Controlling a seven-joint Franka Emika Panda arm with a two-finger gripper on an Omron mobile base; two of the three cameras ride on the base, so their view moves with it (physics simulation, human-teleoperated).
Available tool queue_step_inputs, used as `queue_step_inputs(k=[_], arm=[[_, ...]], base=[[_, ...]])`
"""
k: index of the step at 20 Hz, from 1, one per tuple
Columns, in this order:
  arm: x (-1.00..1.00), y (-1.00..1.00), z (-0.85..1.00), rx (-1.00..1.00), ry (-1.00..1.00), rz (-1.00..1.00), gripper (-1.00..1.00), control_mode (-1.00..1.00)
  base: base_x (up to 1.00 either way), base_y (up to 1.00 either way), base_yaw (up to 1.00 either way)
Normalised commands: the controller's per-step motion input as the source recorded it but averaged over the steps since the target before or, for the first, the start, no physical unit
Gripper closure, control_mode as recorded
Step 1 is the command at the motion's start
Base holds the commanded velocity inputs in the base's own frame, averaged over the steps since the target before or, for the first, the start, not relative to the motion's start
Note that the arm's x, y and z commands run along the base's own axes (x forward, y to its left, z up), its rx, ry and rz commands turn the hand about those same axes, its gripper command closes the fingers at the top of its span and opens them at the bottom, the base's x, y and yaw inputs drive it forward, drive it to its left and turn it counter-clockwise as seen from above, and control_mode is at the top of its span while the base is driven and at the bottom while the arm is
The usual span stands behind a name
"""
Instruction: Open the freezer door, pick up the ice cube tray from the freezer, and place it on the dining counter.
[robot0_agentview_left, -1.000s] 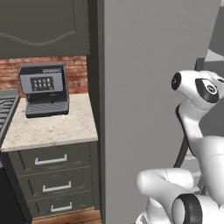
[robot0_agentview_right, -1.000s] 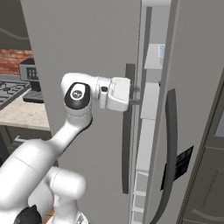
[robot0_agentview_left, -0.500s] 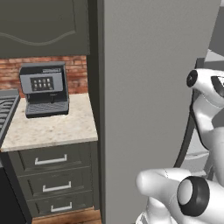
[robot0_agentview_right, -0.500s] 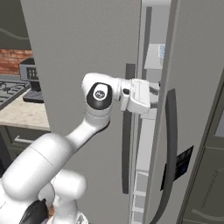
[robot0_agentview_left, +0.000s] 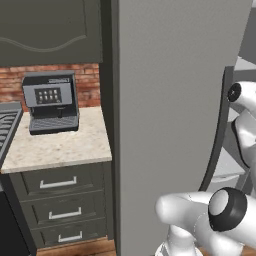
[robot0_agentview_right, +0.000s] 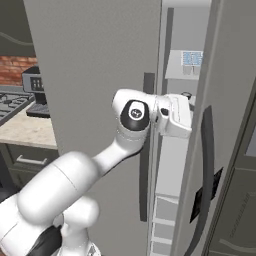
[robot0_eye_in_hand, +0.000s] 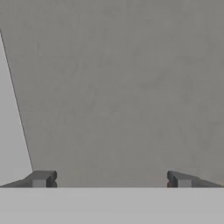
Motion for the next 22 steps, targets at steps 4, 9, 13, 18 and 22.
queue_step_inputs(k=[4,9,13,18,22], arm=[[-0.15,-0.67,-0.06,0.00,-0.06,0.00,-1.00,-1.00],[-0.28,-0.75,0.00,0.02,-0.02,0.00,-1.00,-1.00],[-0.24,-0.62,0.00,0.00,0.00,0.00,-1.00,-1.00],[-0.12,-0.48,0.00,0.00,0.00,0.00,-1.00,-1.00],[-0.02,-0.38,0.00,0.00,0.00,0.00,-1.00,-1.00]], base=[[0.00,0.00,0.00],[0.00,0.00,0.00],[0.00,0.00,0.00],[0.00,0.00,0.00],[0.00,0.00,0.00]])
